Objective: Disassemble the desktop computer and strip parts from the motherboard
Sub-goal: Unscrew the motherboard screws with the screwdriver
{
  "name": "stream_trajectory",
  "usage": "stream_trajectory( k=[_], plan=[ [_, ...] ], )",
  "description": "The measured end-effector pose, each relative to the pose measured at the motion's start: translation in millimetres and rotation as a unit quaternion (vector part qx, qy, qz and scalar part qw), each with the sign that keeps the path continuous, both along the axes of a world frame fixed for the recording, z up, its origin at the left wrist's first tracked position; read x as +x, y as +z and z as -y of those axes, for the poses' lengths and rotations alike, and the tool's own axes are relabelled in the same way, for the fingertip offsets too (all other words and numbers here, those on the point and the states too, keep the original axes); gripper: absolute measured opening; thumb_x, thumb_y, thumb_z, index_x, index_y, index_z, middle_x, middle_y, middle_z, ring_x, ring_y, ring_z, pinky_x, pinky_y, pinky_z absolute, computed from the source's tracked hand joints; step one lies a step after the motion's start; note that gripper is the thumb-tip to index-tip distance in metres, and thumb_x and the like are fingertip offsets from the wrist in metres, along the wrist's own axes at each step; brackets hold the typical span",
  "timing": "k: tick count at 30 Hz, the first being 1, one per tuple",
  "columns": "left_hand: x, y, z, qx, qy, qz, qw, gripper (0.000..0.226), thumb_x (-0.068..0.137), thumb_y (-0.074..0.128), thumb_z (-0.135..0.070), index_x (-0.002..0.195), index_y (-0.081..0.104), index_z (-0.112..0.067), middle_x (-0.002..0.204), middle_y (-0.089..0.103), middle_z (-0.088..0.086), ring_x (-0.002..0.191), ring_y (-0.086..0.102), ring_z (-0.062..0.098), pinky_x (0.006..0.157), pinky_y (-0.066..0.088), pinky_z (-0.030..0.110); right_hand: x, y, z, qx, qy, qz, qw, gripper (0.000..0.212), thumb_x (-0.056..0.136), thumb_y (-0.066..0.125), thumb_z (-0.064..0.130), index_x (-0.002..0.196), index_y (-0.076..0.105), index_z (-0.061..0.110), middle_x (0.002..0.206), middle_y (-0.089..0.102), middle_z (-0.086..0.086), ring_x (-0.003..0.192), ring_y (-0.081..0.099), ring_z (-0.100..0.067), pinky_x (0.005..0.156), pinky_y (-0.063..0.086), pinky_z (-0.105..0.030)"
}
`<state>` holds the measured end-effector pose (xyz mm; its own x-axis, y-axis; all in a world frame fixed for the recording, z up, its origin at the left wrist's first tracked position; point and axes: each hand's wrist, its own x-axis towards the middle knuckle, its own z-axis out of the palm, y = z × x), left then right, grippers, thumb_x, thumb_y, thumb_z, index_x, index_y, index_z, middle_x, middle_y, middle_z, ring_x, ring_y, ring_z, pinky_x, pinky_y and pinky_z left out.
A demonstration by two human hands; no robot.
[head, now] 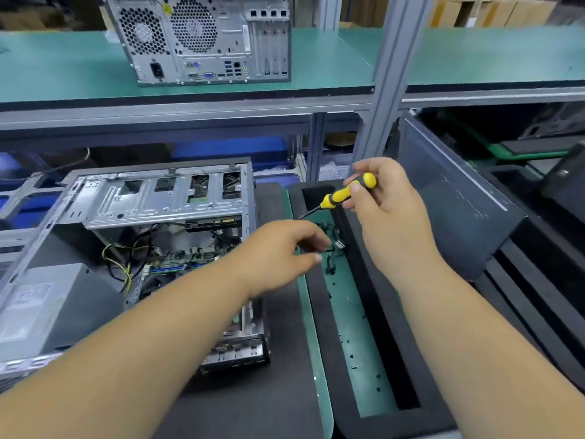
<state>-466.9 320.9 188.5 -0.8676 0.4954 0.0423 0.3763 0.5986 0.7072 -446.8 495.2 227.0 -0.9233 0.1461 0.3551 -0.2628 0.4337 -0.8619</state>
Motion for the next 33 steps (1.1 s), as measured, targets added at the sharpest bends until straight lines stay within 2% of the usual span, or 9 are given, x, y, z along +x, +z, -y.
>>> stream_trajectory(
  k=[6,10,14,16,20,23,27,30,33],
  plan=[
    [-5,14,73,0.036,0.081,0.009,0.996,0.013,0.090,0.064,-0.022,0.088,0.066,-0.034,0.080,0.066,-0.013,0.070,0.061,0.006,0.069,0.051,0.029,-6,0,46,0.008,0.077,0.001,0.997,0.014,0.098,0.051,0.020,0.105,0.057,0.030,0.098,0.065,0.011,0.090,0.065,-0.009,0.076,0.054,-0.037],
    [-8,13,120,0.018,0.119,0.079,0.990,0.024,0.095,0.051,-0.013,0.080,0.067,-0.021,0.073,0.070,-0.003,0.077,0.064,0.028,0.078,0.054,0.044,-15,0,78,0.044,0.131,-0.008,0.990,0.009,0.098,0.052,0.025,0.105,0.056,0.030,0.095,0.063,0.013,0.088,0.064,-0.009,0.079,0.054,-0.038],
    [-12,-1,151,-0.151,0.055,0.130,0.978,0.019,0.091,0.053,-0.018,0.081,0.067,-0.025,0.076,0.069,-0.009,0.071,0.062,0.005,0.067,0.046,0.026,-24,-6,106,0.129,0.177,-0.004,0.976,0.007,0.098,0.055,0.032,0.103,0.054,0.037,0.090,0.058,0.014,0.083,0.059,-0.010,0.071,0.050,-0.034],
    [-14,-10,155,-0.245,-0.002,0.142,0.959,0.011,0.088,0.057,-0.026,0.090,0.066,-0.031,0.084,0.067,-0.011,0.077,0.063,0.011,0.071,0.051,0.027,-28,-11,117,0.176,0.205,0.018,0.963,0.006,0.097,0.057,0.034,0.102,0.055,0.035,0.088,0.057,0.014,0.080,0.056,-0.008,0.068,0.047,-0.030],
    [-22,-29,153,-0.329,-0.084,0.150,0.929,0.031,0.087,0.061,-0.029,0.118,0.061,-0.034,0.115,0.062,-0.007,0.096,0.059,0.017,0.083,0.049,0.028,-32,-17,134,0.270,0.276,0.062,0.920,0.008,0.094,0.062,0.033,0.099,0.058,0.029,0.084,0.055,0.014,0.078,0.052,-0.006,0.067,0.042,-0.024],
    [-30,-39,151,-0.338,-0.104,0.126,0.927,0.038,0.086,0.066,-0.034,0.122,0.057,-0.034,0.101,0.058,-0.013,0.091,0.054,0.017,0.081,0.045,0.027,-33,-20,138,0.307,0.325,0.104,0.889,0.009,0.093,0.063,0.033,0.100,0.060,0.028,0.086,0.056,0.015,0.079,0.051,-0.002,0.066,0.039,-0.017],
    [-42,-50,144,-0.345,-0.125,0.115,0.923,0.013,0.086,0.067,-0.040,0.095,0.061,-0.033,0.079,0.056,-0.013,0.080,0.055,0.018,0.075,0.046,0.028,-32,-25,139,0.336,0.385,0.149,0.847,0.010,0.093,0.065,0.032,0.101,0.062,0.026,0.089,0.060,0.012,0.080,0.050,0.002,0.067,0.039,-0.013],
    [-48,-55,141,-0.349,-0.136,0.095,0.922,0.034,0.085,0.067,-0.037,0.060,0.044,-0.033,0.062,0.048,-0.013,0.060,0.047,0.009,0.057,0.038,0.023,-32,-29,140,0.355,0.417,0.166,0.820,0.013,0.093,0.066,0.031,0.104,0.064,0.026,0.097,0.062,0.014,0.085,0.051,-0.001,0.073,0.041,-0.014],
    [-50,-61,142,-0.335,-0.130,0.074,0.930,0.039,0.082,0.068,-0.036,0.053,0.041,-0.033,0.053,0.046,-0.013,0.052,0.039,0.003,0.052,0.027,0.016,-34,-34,142,0.370,0.434,0.172,0.804,0.016,0.093,0.065,0.033,0.107,0.064,0.027,0.101,0.063,0.013,0.090,0.052,-0.003,0.080,0.043,-0.022]
  ],
)
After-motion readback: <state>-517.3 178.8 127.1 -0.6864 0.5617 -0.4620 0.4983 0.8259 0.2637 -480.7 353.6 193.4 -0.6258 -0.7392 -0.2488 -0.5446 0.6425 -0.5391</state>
